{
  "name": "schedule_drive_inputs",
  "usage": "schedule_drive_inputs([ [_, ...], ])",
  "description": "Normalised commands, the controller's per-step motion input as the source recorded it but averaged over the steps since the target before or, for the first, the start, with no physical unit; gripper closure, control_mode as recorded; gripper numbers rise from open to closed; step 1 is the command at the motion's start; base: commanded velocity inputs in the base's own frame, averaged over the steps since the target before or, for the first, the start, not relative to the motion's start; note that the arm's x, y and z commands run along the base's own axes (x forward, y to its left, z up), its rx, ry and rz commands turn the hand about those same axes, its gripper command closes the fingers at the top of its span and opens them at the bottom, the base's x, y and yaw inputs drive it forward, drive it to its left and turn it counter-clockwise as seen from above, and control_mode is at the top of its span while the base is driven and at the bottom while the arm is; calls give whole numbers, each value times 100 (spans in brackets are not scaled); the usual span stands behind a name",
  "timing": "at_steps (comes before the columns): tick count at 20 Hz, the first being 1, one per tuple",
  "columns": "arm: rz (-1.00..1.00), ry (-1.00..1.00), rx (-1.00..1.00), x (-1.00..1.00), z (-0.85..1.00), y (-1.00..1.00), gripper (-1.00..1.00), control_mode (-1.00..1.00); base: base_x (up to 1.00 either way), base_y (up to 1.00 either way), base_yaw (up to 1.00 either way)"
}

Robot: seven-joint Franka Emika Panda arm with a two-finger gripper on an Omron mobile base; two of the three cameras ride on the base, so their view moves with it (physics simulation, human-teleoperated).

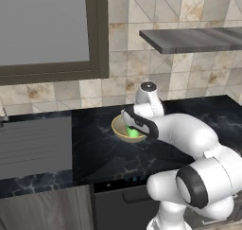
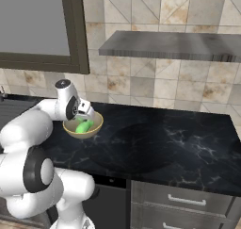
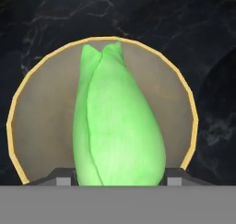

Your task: Pick the corns from the cabinet and place them in one bowl. Pick the avocado from the sink and place it in the other bowl.

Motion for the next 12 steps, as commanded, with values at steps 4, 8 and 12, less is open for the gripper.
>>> schedule_drive_inputs([
  [4,0,8,0,0,-35,0,100,-100,0,0,0],
  [8,0,7,0,0,-28,0,100,-100,0,0,0],
  [12,0,2,0,2,-18,0,100,-100,0,0,0],
])
